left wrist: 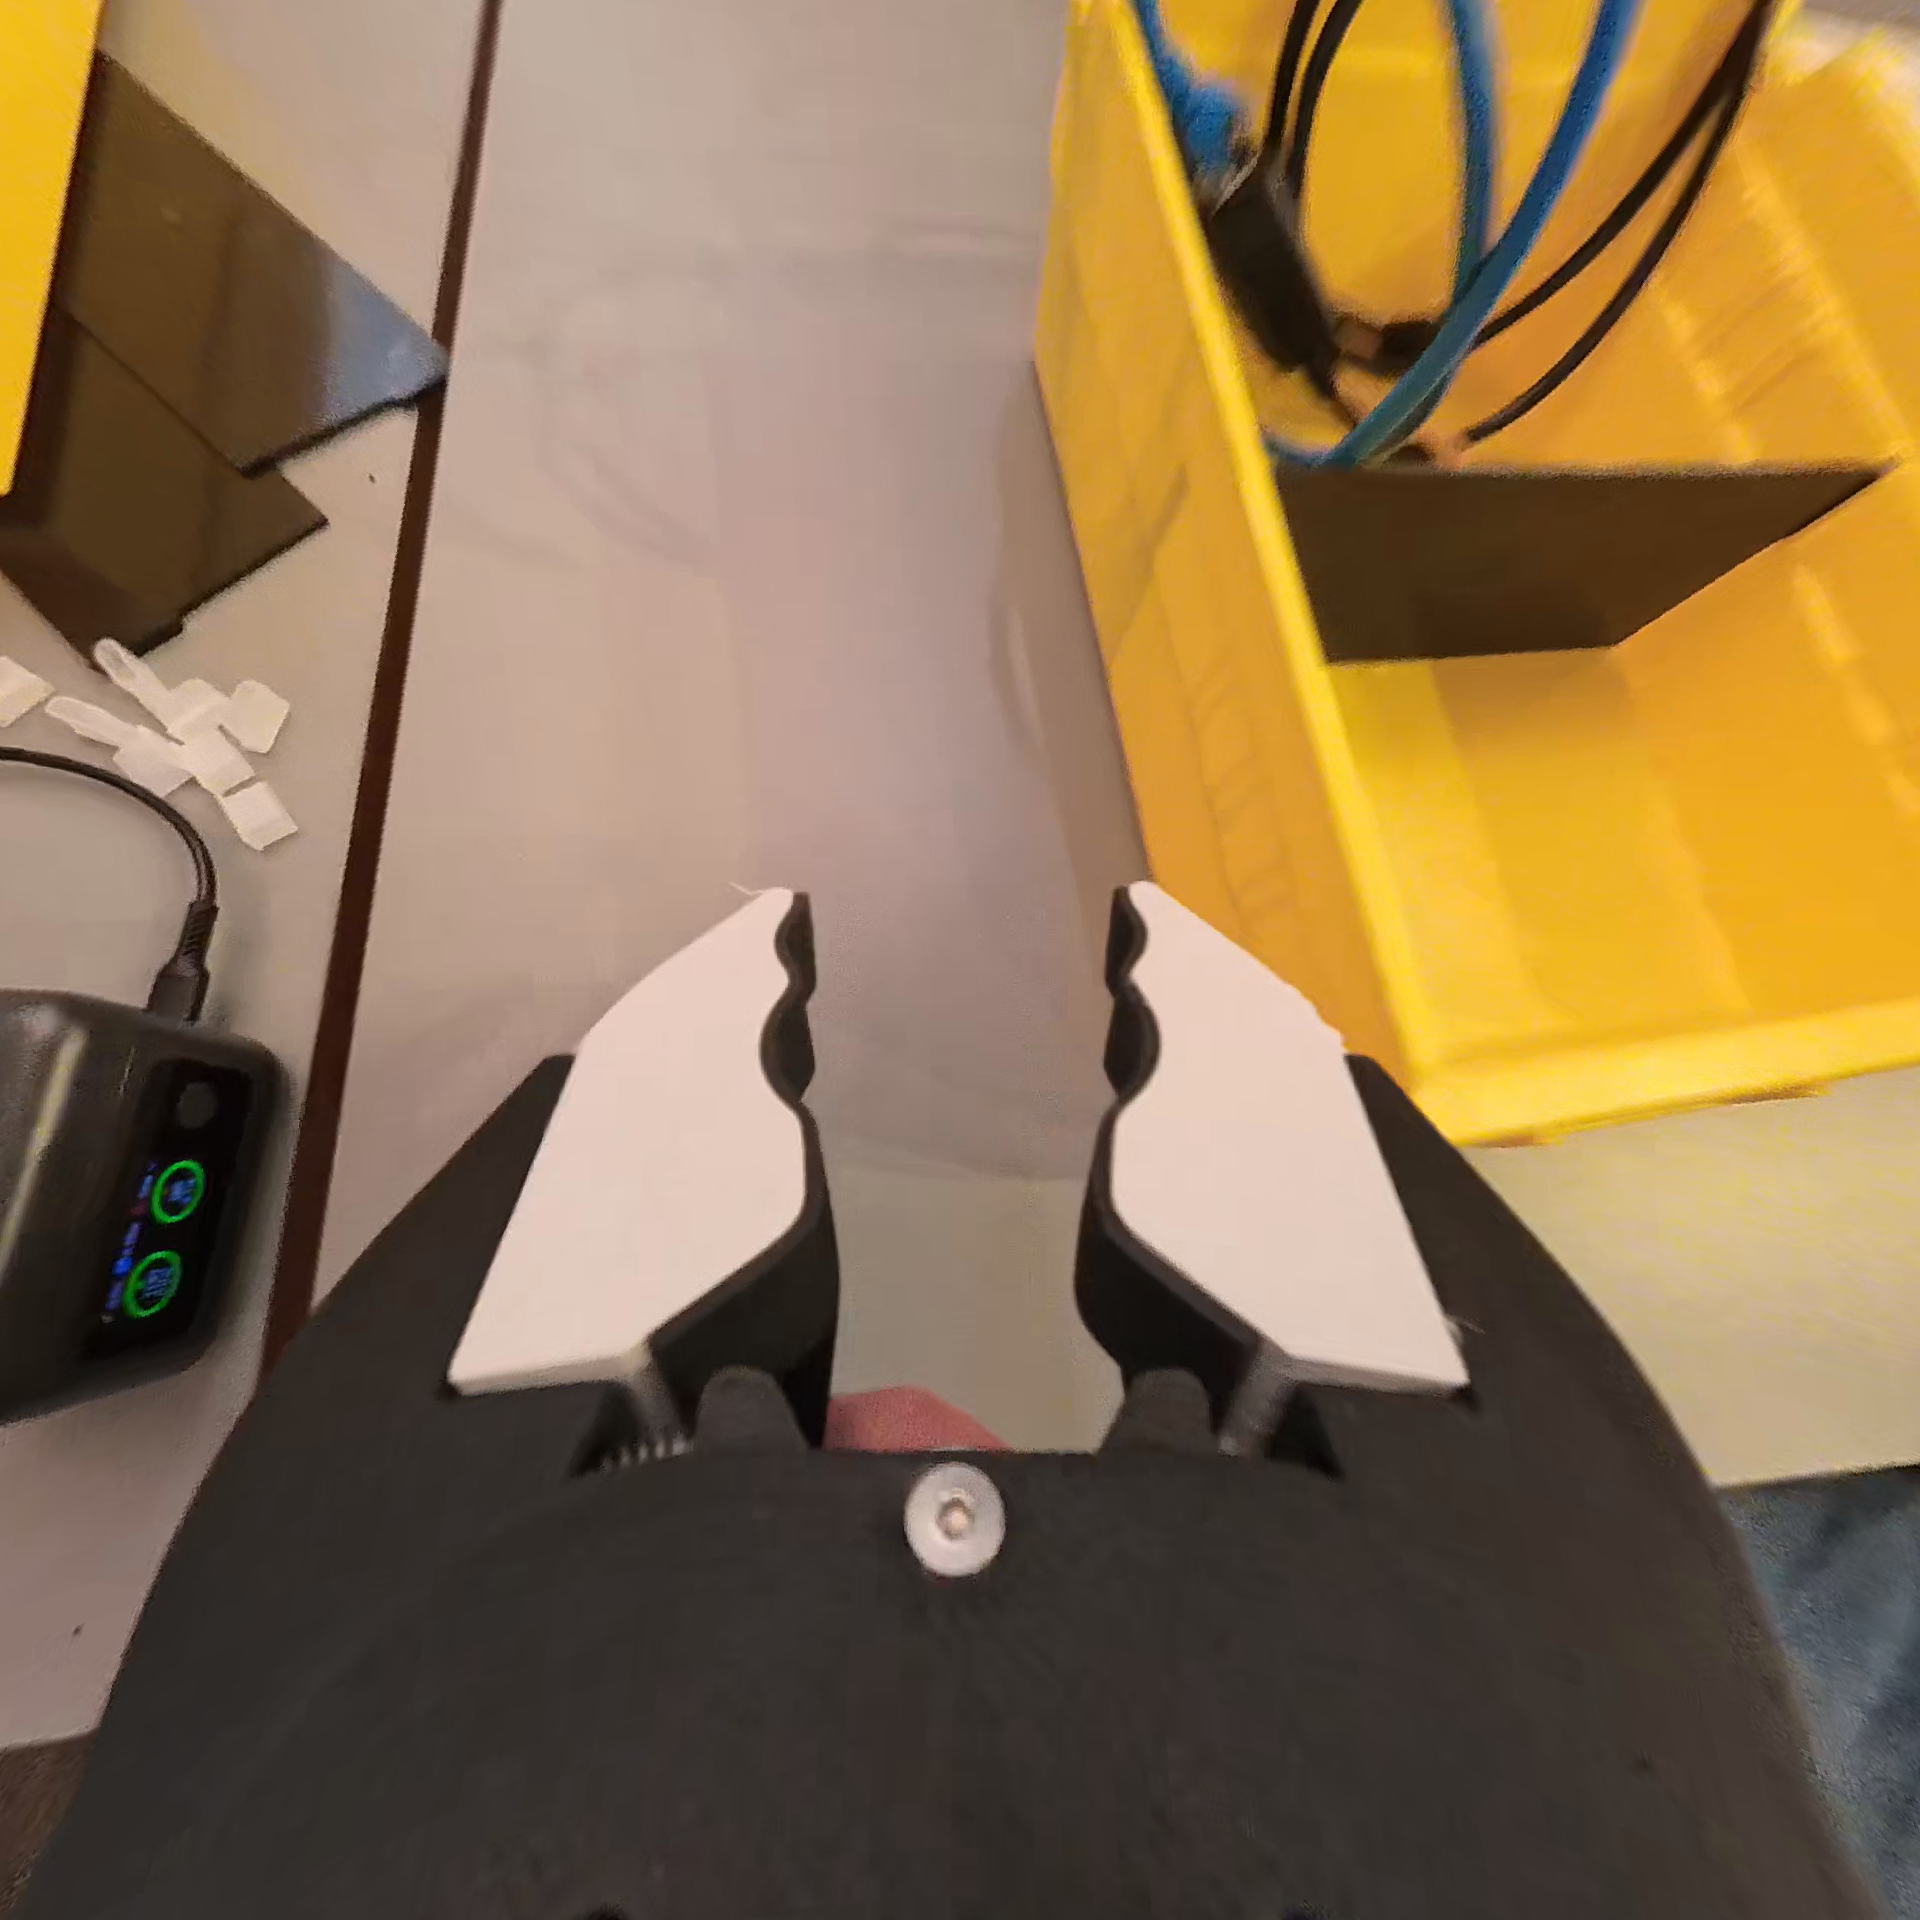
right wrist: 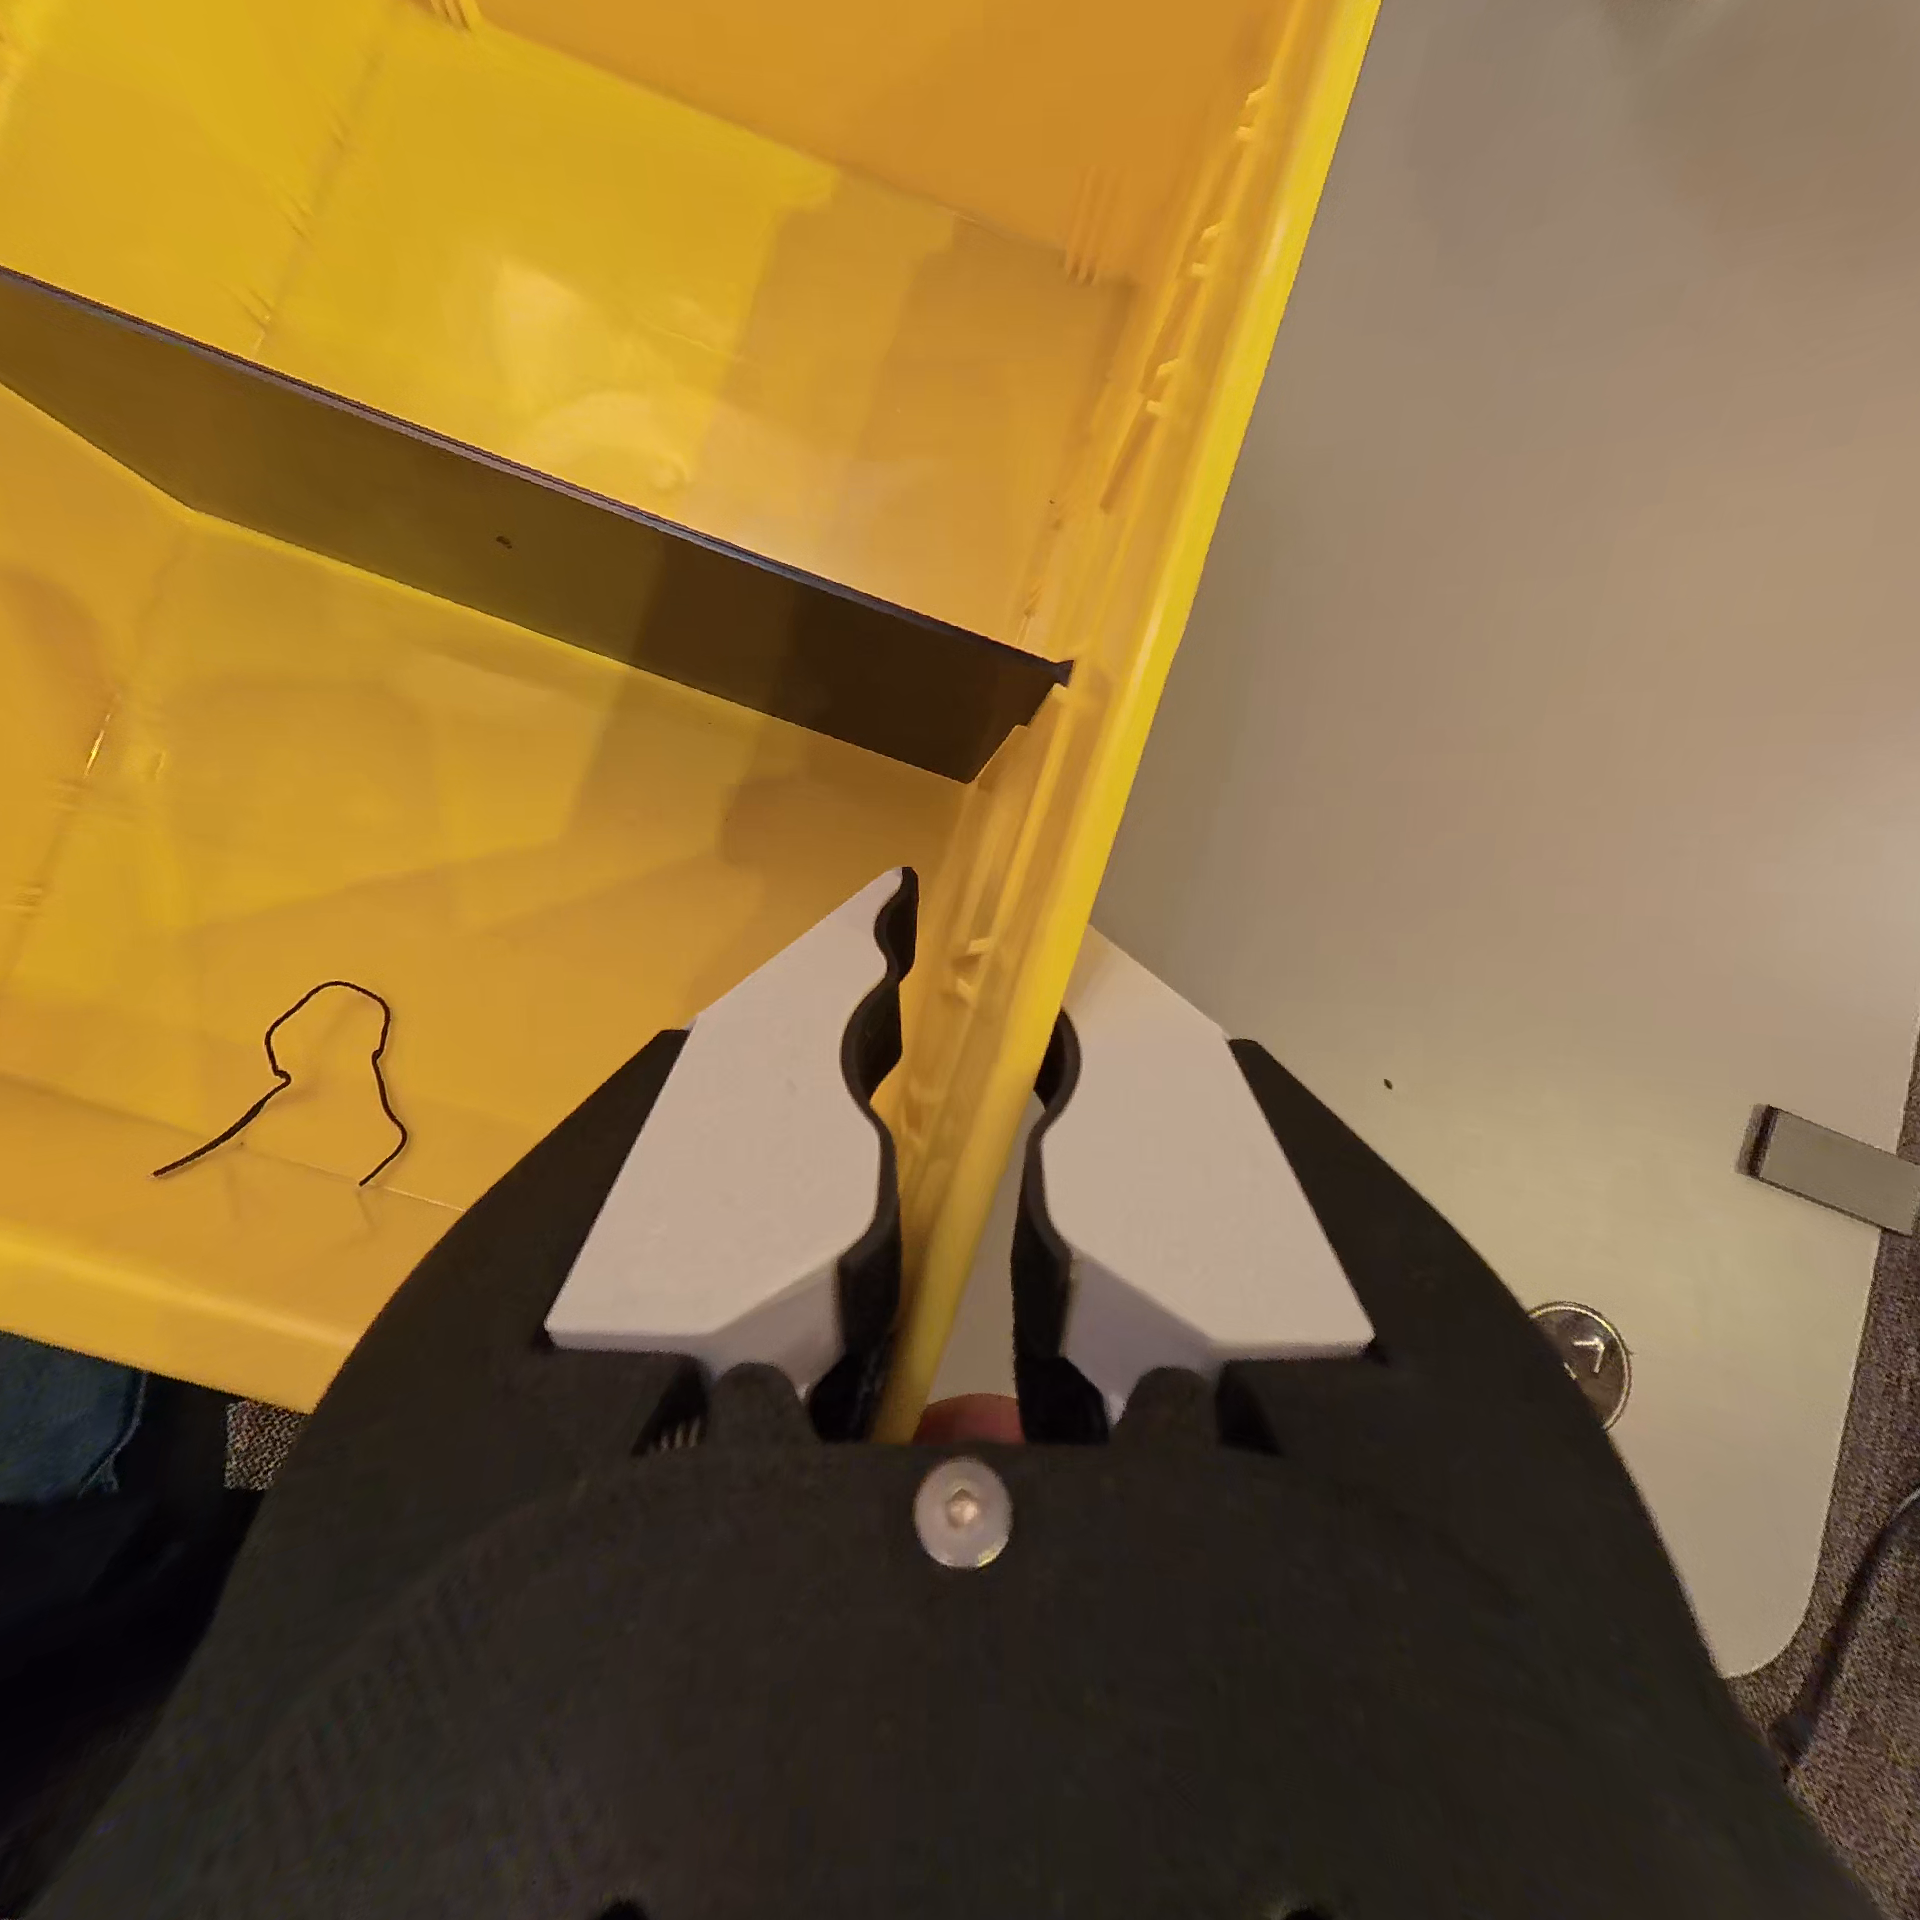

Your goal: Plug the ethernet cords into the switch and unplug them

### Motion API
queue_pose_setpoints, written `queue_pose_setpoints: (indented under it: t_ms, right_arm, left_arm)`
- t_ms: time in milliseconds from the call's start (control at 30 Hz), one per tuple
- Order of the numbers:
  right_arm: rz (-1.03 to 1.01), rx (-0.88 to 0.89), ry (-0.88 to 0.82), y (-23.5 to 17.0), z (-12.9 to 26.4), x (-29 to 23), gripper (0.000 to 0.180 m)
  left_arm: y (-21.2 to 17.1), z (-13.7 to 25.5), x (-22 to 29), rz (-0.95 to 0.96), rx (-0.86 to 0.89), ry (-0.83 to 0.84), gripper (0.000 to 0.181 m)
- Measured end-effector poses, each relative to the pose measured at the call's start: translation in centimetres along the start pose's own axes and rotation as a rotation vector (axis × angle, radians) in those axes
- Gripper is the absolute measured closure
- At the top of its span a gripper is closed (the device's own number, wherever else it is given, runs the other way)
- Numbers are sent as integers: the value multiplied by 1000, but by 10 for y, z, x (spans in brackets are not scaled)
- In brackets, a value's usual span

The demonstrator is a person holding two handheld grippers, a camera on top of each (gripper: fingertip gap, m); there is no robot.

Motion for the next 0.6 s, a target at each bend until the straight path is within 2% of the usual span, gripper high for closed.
queue_pose_setpoints:
  t_ms: [33, 100, 167, 300, 367, 533, 600]
  right_arm:
    - [-2, 1, 0, 0, 0, 1, 166]
    - [-3, -1, -5, -1, 2, 3, 166]
    - [-6, -3, -10, -2, 3, 6, 166]
    - [-11, -9, -20, -4, 5, 12, 165]
    - [-14, -7, -23, -5, 6, 14, 165]
    - [-23, -2, -25, -7, 7, 17, 166]
    - [-22, -4, -22, -6, 7, 18, 166]
  left_arm:
    - [3, 10, 0, 42, 51, -43, 127]
    - [9, 29, 4, 110, 147, -119, 125]
    - [12, 37, 12, 82, 183, -132, 115]
    - [10, 18, 32, 10, 107, -111, 101]
    - [9, 5, 40, -6, 61, -91, 102]
    - [2, -20, 53, -107, -40, -38, 118]
    - [3, -21, 57, -117, -19, -57, 150]
Point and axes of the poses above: each gripper's, where its closed fingertips meet, z back along the fingers, y out of its top, x = y × z across the jaws, the point moved 10 cm from there along z, back along the fingers, and after that the axes turned 13 degrees about y, right-handed, at the moved point
